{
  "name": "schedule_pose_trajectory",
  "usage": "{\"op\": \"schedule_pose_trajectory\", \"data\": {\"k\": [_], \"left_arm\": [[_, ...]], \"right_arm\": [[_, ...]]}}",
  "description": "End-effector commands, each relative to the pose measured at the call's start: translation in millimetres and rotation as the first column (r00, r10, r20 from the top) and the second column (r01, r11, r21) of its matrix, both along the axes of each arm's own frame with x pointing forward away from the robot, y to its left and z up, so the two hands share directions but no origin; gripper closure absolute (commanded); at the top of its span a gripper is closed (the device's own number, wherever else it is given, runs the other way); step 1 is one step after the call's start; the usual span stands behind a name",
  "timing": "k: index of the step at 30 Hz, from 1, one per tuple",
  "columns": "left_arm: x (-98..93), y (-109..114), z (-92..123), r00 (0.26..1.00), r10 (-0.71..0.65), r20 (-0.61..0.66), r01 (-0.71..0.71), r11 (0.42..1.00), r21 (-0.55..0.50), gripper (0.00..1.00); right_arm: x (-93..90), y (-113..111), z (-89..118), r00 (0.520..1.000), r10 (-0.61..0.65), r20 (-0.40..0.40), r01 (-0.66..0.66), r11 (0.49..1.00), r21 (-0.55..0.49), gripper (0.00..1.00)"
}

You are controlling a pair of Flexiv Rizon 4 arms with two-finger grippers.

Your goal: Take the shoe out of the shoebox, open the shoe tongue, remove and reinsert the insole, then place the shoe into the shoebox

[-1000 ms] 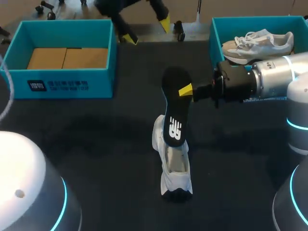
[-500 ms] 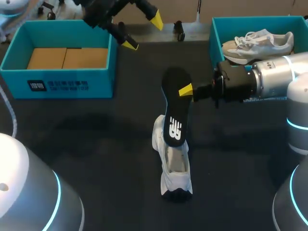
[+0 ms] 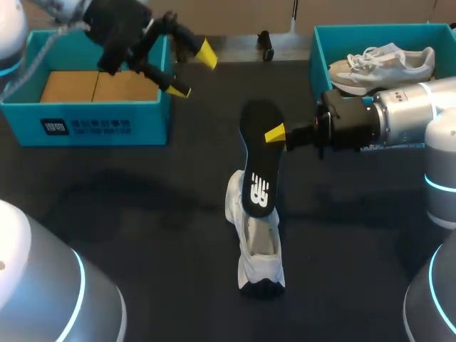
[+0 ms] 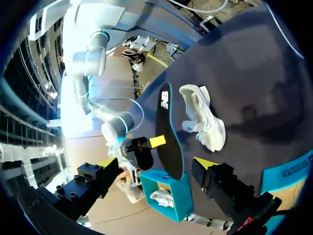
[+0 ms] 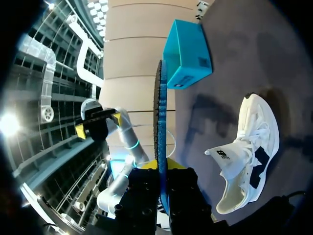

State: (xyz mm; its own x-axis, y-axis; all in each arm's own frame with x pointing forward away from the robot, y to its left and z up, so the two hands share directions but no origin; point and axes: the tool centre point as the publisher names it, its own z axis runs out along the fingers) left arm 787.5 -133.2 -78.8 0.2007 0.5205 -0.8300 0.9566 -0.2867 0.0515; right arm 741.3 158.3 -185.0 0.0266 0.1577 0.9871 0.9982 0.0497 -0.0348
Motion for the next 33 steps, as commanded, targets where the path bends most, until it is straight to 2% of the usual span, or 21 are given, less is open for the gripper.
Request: {"op": "schedule_pose_trajectory", "data": {"k": [1, 15, 17, 21, 24, 33], "left_arm": [[-10.3, 1.8, -19.8, 0.997, -0.067, -0.046, 0.052, 0.959, -0.279, 0.0], [-10.3, 1.8, -19.8, 0.997, -0.067, -0.046, 0.052, 0.959, -0.279, 0.0], [-5.2, -2.7, -28.0, 0.997, -0.019, -0.069, -0.002, 0.959, -0.284, 0.0], [-1.0, -2.7, -39.6, 0.995, 0.088, -0.035, -0.094, 0.959, -0.269, 0.0], [-3.4, -0.4, -45.0, 0.992, 0.118, -0.032, -0.123, 0.948, -0.294, 0.0], [-8.0, 0.3, -72.4, 0.98, 0.15, -0.129, -0.188, 0.911, -0.366, 0.0]], "right_arm": [[-0.6, 1.4, -0.2, 1.0, -0.002, 0.0, 0.002, 1.0, -0.002, 1.0], [-0.6, 1.4, -0.2, 1.0, -0.002, 0.0, 0.002, 1.0, -0.002, 1.0], [-0.6, 1.4, -0.2, 1.0, -0.002, 0.0, 0.002, 1.0, -0.002, 1.0], [-0.6, 1.4, -0.2, 1.0, -0.002, 0.0, 0.002, 1.0, -0.002, 1.0], [-0.6, 1.4, -0.2, 1.0, -0.002, 0.0, 0.002, 1.0, -0.002, 1.0], [-0.6, 1.4, -0.2, 1.0, -0.002, 0.0, 0.002, 1.0, -0.002, 1.0]]}}
